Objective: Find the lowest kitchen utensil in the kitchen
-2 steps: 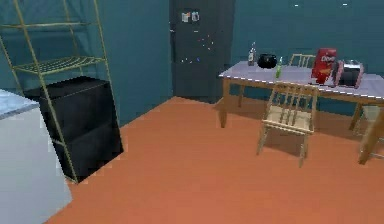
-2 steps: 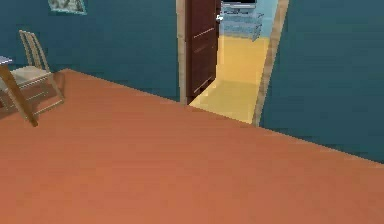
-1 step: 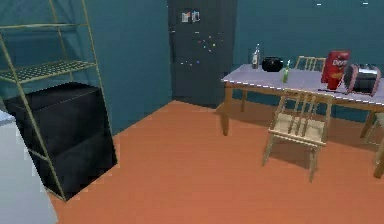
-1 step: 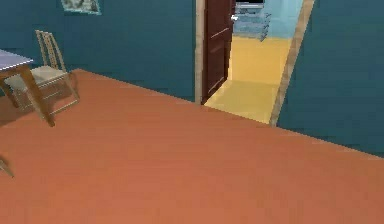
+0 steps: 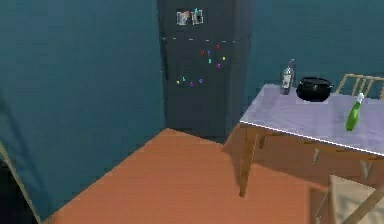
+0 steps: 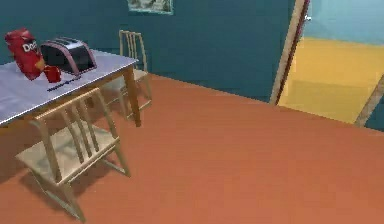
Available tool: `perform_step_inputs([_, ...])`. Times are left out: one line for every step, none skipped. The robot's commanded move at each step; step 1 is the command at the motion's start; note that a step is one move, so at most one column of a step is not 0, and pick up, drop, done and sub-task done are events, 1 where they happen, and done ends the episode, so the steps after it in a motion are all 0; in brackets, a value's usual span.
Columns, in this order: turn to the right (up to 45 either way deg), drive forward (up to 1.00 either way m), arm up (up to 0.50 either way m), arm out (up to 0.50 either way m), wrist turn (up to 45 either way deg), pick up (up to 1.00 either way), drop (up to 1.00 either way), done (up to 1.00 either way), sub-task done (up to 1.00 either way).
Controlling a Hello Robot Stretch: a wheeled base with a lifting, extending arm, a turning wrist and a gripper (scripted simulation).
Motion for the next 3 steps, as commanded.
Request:
perform_step_inputs([0.0,0.85,0.00,0.00,0.0,0.00,0.00,0.00,0.00])
perform_step_inputs([45.0,0.00,0.00,0.00,0.0,0.00,0.00,0.00,0.00])
perform_step_inputs([0.0,0.00,0.00,0.00,0.0,0.00,0.00,1.00,0.00])
